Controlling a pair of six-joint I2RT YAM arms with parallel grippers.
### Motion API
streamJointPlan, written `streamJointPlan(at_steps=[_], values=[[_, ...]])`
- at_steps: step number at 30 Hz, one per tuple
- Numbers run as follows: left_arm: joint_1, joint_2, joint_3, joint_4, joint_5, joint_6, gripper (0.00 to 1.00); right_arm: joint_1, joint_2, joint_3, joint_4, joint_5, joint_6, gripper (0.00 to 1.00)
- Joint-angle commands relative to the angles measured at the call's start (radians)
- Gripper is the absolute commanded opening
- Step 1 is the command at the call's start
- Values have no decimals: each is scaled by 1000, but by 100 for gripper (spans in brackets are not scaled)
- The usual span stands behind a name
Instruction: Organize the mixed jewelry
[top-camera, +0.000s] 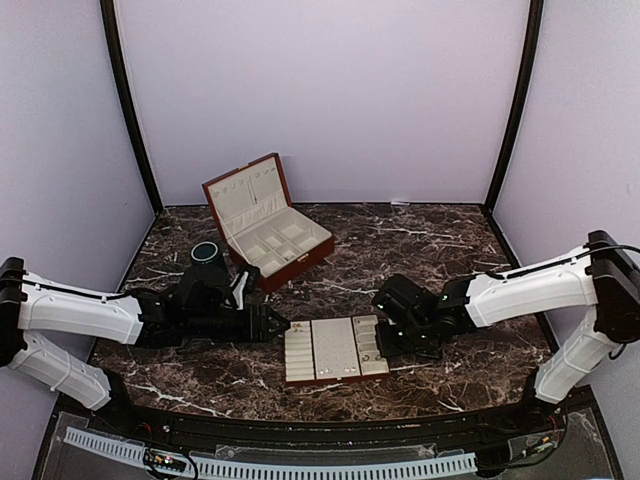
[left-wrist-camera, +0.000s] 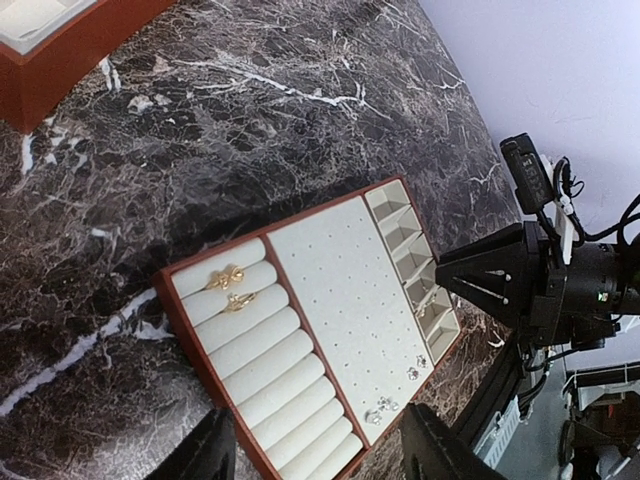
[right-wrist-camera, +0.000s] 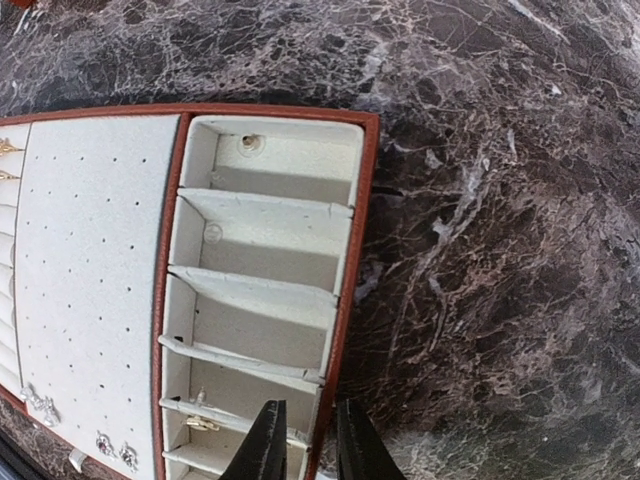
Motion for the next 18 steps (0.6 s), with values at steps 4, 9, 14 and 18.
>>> streamJointPlan(at_steps=[4,9,14,18], values=[[0,-38,27,-36,-28,4,59,-9,40,41,25,7,-18,15],[0,-46,29,-46,-37,7,59,-9,78,42,20,24,-5,13],[0,-46,38,-59,-42,7,59,-8,103,48,17,21,-4,9],[5,-55,64,-135,-106,-54,59,-9,98,53,-4,32,2,3]])
